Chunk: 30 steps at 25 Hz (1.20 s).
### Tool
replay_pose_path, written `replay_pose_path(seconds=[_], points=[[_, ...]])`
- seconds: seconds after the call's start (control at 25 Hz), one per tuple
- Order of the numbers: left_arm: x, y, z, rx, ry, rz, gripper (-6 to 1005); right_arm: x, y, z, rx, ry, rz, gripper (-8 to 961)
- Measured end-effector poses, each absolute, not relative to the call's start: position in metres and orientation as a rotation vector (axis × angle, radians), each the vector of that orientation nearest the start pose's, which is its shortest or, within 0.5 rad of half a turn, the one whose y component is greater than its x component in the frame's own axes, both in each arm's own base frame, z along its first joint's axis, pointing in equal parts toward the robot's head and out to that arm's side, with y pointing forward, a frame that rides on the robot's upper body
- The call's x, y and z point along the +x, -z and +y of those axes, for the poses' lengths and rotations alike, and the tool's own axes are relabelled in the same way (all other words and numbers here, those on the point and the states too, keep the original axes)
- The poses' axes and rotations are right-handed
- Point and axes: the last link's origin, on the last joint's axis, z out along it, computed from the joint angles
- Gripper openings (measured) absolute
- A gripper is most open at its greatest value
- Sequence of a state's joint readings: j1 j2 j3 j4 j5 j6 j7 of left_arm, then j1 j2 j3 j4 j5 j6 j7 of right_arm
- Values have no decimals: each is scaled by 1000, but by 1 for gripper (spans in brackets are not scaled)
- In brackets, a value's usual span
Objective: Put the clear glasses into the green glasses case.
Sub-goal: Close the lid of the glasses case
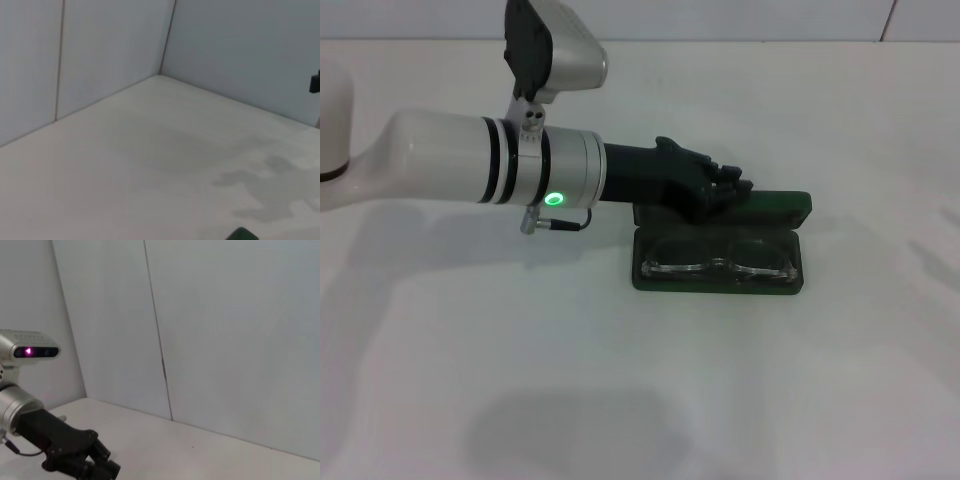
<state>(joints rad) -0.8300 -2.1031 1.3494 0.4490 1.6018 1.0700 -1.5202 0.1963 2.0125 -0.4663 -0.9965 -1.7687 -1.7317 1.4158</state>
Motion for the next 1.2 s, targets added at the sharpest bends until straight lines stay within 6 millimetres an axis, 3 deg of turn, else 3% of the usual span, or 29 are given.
replay_pose_path(seconds=[0.96,1.2], points=[[-169,118,358,-2995,415,-625,206,327,-131,259,-2294,-762,563,635],[-159,117,348,-3053,472,-556,208,328,-130,258,-2295,-762,567,637]])
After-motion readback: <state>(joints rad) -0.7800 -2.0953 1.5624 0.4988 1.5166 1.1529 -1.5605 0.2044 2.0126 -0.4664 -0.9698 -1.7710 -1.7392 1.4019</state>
